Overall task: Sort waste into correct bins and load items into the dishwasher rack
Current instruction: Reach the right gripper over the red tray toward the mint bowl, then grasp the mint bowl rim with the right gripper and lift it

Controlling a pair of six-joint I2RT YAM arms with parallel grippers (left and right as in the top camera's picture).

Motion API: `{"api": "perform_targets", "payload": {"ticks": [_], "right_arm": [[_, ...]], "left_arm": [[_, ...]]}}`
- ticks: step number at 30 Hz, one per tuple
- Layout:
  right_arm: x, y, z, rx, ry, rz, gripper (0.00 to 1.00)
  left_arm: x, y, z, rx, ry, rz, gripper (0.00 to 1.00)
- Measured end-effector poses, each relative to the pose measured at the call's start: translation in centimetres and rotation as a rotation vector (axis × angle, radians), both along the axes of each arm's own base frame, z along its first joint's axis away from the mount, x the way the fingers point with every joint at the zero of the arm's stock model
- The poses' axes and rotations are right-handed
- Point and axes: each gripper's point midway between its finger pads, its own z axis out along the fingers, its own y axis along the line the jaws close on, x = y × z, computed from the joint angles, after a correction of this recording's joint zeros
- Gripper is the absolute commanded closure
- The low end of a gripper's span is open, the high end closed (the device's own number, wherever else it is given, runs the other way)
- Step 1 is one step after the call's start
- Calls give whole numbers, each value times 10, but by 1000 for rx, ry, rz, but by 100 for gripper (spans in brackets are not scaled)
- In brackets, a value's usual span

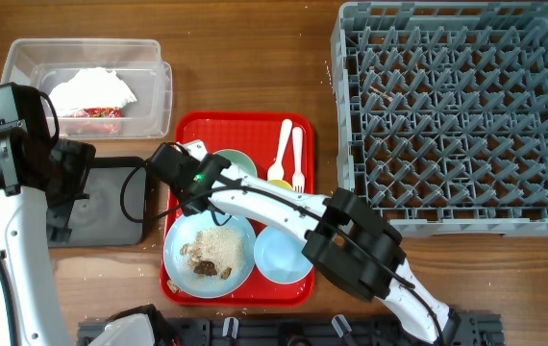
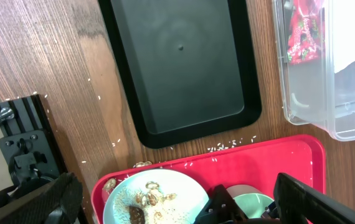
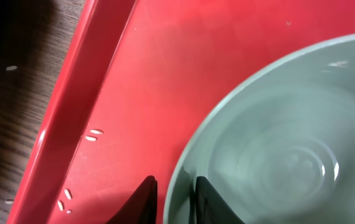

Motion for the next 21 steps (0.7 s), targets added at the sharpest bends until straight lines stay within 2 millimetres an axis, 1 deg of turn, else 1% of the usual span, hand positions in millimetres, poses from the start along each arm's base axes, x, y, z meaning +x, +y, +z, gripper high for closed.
{"api": "perform_targets", "payload": {"ticks": [2, 4, 8, 11, 14, 16, 17, 20, 21], "right_arm": [[1, 1, 2, 2, -3, 5, 88], [3, 4, 7, 8, -12, 8, 95], [10, 8, 21, 15, -41, 15, 96], [9, 9, 29, 9, -33, 18, 96], [17, 16, 50, 43, -41, 31, 96], [31, 19, 71, 88, -47, 35, 96], [44, 15, 82, 108, -50, 22, 96], [77, -4, 110, 170, -49, 13, 96], [93, -16, 122, 198, -59, 9, 96]], "left_arm": [[0, 0, 0, 0, 0, 0, 0], [0, 0, 0, 0, 0, 0, 0], [0, 0, 0, 0, 0, 0, 0], [0, 0, 0, 0, 0, 0, 0], [0, 0, 0, 0, 0, 0, 0], [0, 0, 0, 0, 0, 0, 0], [0, 0, 0, 0, 0, 0, 0], [0, 0, 0, 0, 0, 0, 0], [0, 0, 0, 0, 0, 0, 0]]}}
